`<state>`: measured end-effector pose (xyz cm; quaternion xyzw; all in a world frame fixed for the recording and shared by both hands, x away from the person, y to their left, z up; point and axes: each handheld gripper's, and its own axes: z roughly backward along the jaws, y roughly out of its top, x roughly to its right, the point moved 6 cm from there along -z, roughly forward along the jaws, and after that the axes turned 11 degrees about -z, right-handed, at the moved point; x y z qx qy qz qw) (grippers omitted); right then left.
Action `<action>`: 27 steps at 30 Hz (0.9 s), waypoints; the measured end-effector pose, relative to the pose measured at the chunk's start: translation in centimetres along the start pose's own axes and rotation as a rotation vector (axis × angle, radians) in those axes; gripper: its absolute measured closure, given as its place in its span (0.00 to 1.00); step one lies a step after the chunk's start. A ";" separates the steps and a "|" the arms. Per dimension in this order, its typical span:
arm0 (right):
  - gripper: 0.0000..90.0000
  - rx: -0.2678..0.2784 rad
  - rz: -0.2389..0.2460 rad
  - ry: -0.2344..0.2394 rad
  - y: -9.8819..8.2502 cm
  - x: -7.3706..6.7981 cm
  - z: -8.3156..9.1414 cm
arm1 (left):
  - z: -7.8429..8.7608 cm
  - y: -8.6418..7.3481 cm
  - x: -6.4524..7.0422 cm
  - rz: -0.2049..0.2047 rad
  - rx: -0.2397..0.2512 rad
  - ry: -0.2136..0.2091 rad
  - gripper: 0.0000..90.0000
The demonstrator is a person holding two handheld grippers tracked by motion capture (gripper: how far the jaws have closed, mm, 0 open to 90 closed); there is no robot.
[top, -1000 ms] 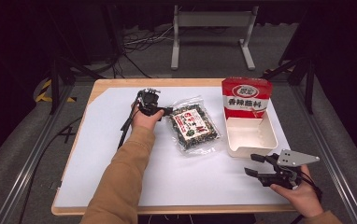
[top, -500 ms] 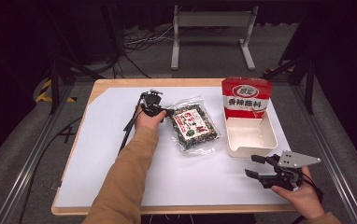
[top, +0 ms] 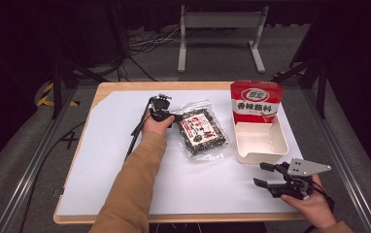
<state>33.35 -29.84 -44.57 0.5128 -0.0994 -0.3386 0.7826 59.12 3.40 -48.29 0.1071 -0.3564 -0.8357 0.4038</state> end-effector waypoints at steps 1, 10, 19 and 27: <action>0.42 0.001 0.001 0.002 0.0 0.0 0.0 | 0.0 0.0 0.0 0.000 0.004 -0.005 0.37; 0.42 0.010 0.001 0.006 0.2 -0.1 0.1 | 0.0 0.0 0.3 -0.001 -0.002 0.051 0.50; 0.41 0.015 -0.001 0.013 0.3 -0.2 0.1 | 0.0 0.0 0.6 -0.004 0.012 0.016 0.68; 0.40 0.009 -0.010 0.002 0.0 0.0 0.1 | 1.2 0.6 -0.8 -0.026 0.004 0.083 0.32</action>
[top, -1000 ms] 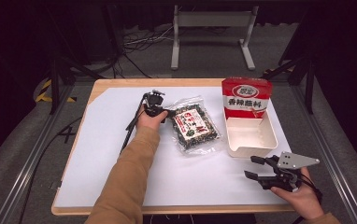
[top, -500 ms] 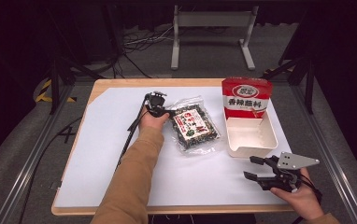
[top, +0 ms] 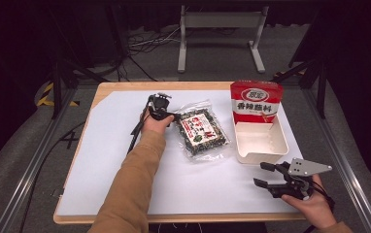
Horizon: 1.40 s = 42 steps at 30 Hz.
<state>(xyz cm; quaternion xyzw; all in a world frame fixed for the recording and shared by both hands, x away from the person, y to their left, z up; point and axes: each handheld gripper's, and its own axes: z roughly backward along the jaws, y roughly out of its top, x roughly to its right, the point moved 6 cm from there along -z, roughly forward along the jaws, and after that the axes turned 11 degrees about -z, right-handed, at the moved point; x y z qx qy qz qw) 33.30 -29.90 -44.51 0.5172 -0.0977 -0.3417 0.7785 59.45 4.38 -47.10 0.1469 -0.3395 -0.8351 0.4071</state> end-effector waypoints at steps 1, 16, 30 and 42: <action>0.40 0.000 0.000 0.000 0.0 0.0 0.0 | 0.0 0.0 0.0 0.000 0.000 0.000 0.30; 0.39 -0.007 0.001 0.000 -0.5 -0.1 0.0 | -1.5 -0.3 -0.7 -0.015 -0.037 -0.048 0.25; 0.39 -0.011 0.010 0.012 -0.5 -0.4 -0.2 | -1.2 -0.4 0.9 0.019 -0.025 -0.106 0.66; 0.39 -0.008 0.013 0.012 -0.3 -0.3 -0.3 | -1.0 -0.5 1.1 0.013 -0.016 -0.109 0.80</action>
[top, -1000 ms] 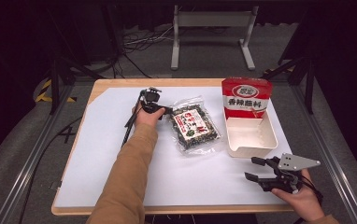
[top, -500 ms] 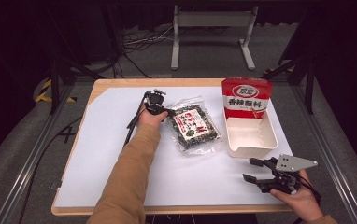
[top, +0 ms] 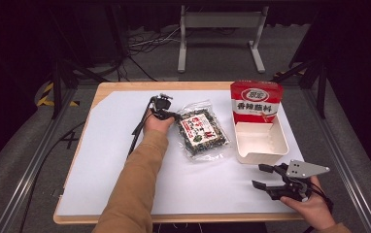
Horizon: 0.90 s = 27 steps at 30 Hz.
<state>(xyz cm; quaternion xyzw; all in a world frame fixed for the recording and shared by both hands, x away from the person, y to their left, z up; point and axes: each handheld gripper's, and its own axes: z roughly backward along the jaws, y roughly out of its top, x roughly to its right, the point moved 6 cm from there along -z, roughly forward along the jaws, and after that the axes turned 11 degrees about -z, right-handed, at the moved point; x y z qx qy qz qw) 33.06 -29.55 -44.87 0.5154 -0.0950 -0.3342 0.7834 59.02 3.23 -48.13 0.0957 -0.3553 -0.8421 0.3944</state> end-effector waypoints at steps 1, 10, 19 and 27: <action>0.39 0.001 0.000 -0.001 0.0 0.0 0.0 | 0.0 0.0 0.0 -0.002 -0.001 0.003 0.80; 0.39 0.002 0.002 0.004 0.1 0.0 -0.1 | 0.3 -0.1 0.2 -0.002 -0.010 0.022 0.88; 0.40 0.004 -0.002 -0.001 0.0 0.2 0.1 | 1.4 0.1 0.1 0.005 0.002 -0.008 0.90; 0.40 0.010 0.004 -0.007 0.2 0.0 0.2 | 4.4 1.1 0.7 -0.056 0.054 -0.007 0.92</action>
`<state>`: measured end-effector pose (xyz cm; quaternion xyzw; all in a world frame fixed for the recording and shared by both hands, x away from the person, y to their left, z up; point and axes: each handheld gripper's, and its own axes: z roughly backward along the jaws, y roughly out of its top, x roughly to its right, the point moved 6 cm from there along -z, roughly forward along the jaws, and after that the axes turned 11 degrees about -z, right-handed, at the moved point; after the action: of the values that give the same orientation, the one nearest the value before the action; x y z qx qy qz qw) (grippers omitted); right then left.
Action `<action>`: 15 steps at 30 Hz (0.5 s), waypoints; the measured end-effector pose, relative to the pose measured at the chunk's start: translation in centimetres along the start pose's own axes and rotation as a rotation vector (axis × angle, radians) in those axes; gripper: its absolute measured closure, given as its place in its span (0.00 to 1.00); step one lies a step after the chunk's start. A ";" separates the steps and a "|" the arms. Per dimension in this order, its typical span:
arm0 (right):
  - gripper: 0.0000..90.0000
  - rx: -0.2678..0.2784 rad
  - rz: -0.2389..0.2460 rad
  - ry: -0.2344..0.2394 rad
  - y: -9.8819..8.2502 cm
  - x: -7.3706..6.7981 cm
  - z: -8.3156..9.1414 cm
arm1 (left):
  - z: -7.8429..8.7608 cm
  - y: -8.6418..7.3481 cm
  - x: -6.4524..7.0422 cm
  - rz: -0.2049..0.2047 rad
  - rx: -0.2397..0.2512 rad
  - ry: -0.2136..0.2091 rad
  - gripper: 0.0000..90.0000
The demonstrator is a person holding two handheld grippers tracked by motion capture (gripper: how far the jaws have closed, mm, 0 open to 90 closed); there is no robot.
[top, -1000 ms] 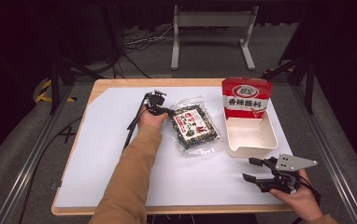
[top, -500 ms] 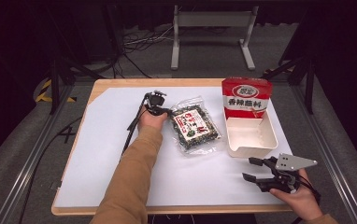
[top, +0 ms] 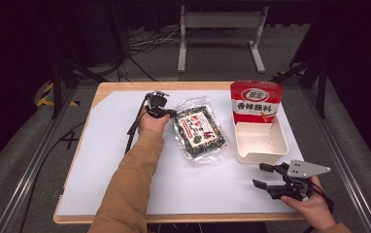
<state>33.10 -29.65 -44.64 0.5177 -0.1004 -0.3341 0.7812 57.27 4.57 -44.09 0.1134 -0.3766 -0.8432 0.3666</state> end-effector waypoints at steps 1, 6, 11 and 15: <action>0.40 0.004 0.000 0.000 0.1 0.0 0.0 | 0.6 0.3 0.1 -0.015 0.009 0.005 0.92; 0.44 0.020 0.006 -0.007 0.6 -0.1 0.5 | 2.9 0.9 0.5 -0.043 0.052 0.013 0.92; 0.47 0.032 0.011 -0.009 1.3 -0.2 0.9 | 5.1 1.4 1.3 -0.083 0.093 0.030 0.92; 0.49 0.034 0.016 -0.003 1.9 -0.5 1.0 | 6.6 1.8 2.1 -0.113 0.135 0.023 0.92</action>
<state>33.01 -29.61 -42.45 0.5298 -0.1114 -0.3266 0.7748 53.70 5.87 -38.06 0.1689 -0.4214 -0.8338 0.3142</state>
